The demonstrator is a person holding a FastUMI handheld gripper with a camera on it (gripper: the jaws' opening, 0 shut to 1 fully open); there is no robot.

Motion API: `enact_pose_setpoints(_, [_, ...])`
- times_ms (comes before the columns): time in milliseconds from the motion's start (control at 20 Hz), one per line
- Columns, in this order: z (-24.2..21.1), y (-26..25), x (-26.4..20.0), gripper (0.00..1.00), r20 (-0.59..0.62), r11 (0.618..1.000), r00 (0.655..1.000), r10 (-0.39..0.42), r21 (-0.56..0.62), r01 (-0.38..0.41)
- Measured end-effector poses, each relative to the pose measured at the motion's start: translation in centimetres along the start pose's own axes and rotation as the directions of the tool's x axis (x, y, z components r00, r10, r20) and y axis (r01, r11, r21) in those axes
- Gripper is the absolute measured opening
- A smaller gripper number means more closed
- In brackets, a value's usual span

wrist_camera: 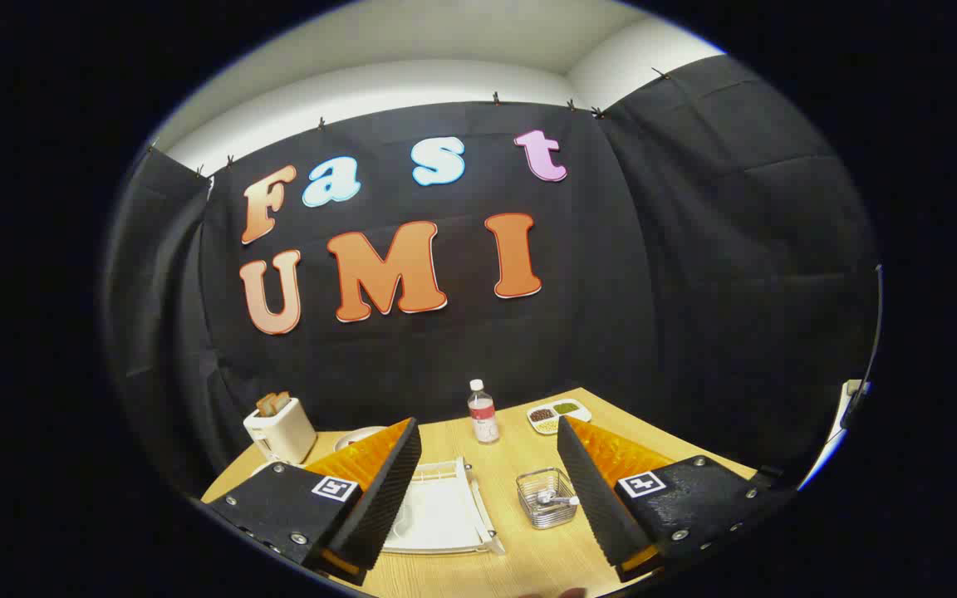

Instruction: Take the plate from the dish rack, then take the spoon from the basket and place it into the plate.

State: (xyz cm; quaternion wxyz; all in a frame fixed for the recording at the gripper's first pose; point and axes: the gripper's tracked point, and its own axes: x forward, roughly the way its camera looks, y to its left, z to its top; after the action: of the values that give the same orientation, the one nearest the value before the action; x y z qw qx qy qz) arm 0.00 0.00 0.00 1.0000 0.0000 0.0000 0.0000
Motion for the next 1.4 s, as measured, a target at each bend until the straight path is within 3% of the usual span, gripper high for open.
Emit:
enact_pose_setpoints(950, [-0.7,4.2,-0.3,0.98,-0.061,0.996,0.996,0.064,-0.055,-0.067])
enact_pose_setpoints(1400, [-2.9,9.8,2.1,0.98,-0.166,0.988,0.977,0.137,-0.055,-0.147])
